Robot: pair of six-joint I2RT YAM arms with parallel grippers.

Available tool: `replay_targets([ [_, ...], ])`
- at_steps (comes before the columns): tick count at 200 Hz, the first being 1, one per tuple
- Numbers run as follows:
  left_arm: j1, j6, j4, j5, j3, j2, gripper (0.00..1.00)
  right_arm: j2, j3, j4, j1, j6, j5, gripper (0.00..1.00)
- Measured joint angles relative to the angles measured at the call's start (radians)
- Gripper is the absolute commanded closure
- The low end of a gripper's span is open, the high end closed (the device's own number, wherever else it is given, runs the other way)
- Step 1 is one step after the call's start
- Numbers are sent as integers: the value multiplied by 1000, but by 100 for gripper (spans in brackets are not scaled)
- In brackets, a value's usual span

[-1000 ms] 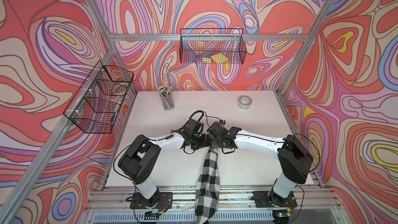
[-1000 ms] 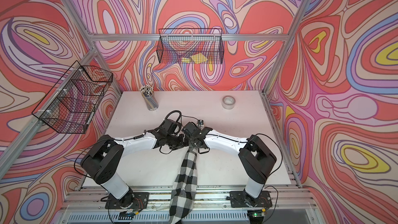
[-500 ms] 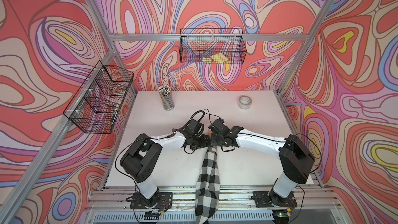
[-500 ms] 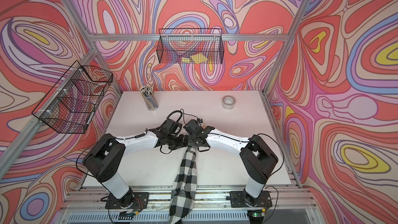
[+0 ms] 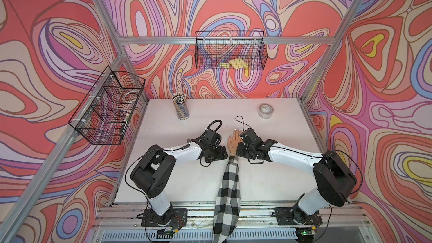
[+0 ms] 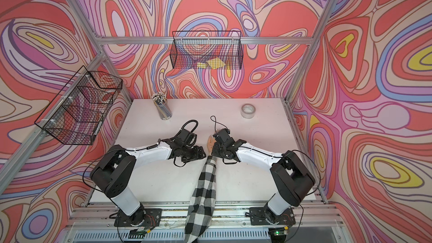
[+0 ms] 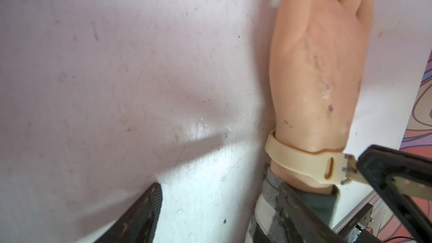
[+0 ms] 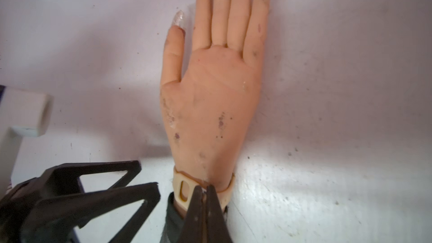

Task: Take off the watch
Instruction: Untie the watch from the hand.

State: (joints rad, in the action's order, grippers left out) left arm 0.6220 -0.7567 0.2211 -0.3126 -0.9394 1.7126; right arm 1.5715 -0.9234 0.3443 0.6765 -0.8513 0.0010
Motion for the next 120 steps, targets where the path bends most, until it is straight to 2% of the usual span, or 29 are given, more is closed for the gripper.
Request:
replay_targets([
  [56,0,-7,-3,-12,-14,14,22,-23,78,-40,-11,-16,8,100],
  [120,1,-5,-14,-41,-16,10,20,-31,67,-71,-13,-11,-32,100],
])
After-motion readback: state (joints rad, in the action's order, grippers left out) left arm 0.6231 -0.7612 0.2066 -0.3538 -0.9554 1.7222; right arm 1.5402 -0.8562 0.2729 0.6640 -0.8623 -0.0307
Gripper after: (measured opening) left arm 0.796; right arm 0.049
